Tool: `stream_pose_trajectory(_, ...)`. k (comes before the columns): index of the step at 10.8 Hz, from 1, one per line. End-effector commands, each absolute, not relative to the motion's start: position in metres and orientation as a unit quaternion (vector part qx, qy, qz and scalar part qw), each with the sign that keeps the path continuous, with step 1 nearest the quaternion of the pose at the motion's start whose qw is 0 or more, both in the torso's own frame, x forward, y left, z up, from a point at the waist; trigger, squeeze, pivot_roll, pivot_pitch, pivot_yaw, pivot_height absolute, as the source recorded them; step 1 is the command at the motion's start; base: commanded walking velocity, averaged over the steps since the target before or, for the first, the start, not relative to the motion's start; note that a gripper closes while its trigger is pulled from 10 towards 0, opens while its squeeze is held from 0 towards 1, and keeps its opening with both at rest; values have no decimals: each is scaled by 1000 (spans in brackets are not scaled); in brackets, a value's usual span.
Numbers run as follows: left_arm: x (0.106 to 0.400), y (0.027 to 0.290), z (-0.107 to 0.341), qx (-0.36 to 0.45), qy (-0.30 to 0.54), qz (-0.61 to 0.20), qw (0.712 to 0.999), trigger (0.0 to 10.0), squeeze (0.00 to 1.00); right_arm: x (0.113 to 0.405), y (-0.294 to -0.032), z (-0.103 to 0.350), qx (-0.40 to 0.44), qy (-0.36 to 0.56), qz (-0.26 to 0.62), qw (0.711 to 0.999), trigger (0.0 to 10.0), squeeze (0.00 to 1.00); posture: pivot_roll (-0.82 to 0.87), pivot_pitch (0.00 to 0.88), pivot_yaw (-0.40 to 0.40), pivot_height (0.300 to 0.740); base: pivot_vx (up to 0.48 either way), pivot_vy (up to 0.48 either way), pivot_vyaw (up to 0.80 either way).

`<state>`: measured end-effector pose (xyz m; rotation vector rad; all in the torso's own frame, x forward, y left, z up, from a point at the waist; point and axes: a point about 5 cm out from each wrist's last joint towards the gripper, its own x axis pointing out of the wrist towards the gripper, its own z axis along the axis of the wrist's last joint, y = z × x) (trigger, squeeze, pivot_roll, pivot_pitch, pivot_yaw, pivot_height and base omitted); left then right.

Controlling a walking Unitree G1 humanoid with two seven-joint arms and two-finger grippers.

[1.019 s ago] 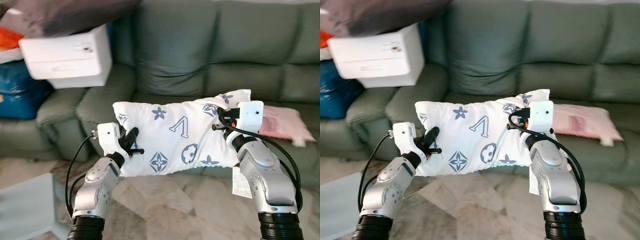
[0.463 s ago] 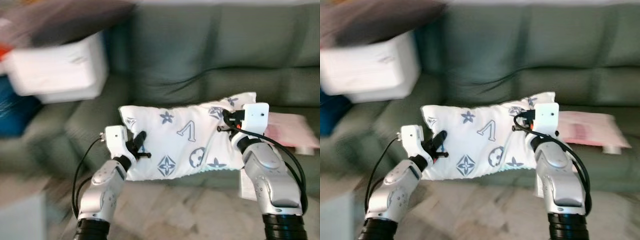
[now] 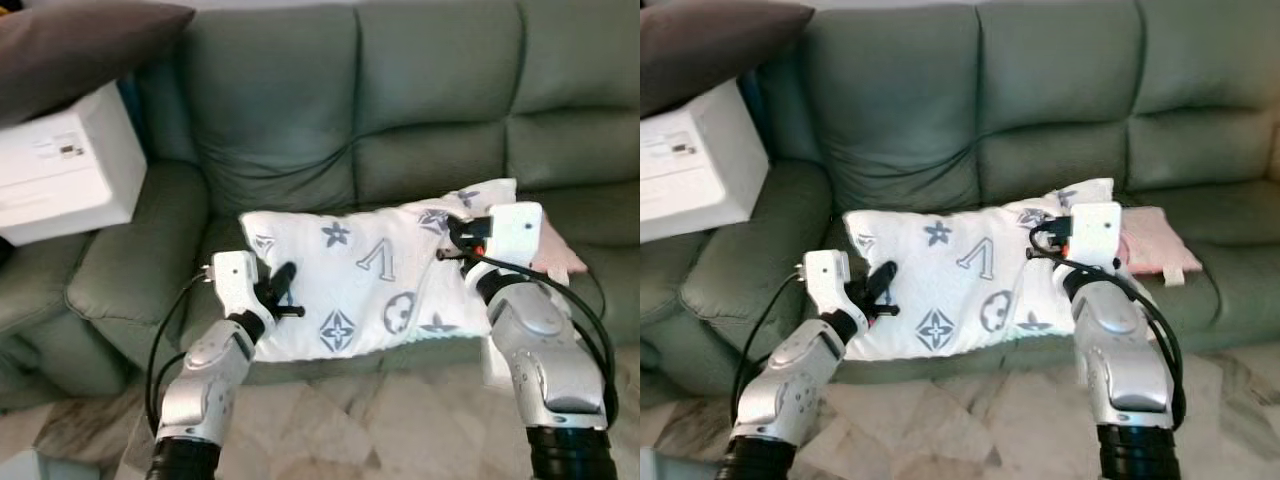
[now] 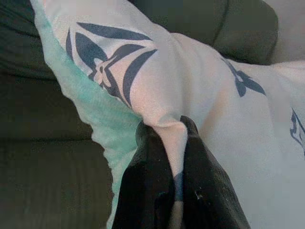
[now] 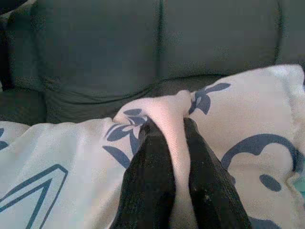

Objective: Move the pillow to the sofa

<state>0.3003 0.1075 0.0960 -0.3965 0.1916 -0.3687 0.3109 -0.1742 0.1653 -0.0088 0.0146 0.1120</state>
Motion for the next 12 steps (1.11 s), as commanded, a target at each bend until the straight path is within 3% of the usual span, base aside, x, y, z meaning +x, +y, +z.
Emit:
stream_pose_trajectory(1, 302, 117, 100, -189, 87, -170, 963, 10000, 0, 312, -162, 174, -2, -10, 75, 997, 10000, 0, -284, 25, 28, 740, 349, 0, 0)
stream_pose_trajectory(8, 303, 119, 99, -189, 89, -164, 964, 10000, 0, 310, -159, 173, 4, -8, 90, 996, 10000, 0, -285, 28, 30, 740, 421, 0, 0)
stream_pose_trajectory(12, 304, 120, 99, -177, 89, -155, 968, 10000, 0, 309, -158, 172, 7, -6, 96, 995, 10000, 0, -285, 25, 32, 740, 241, 375, 0)
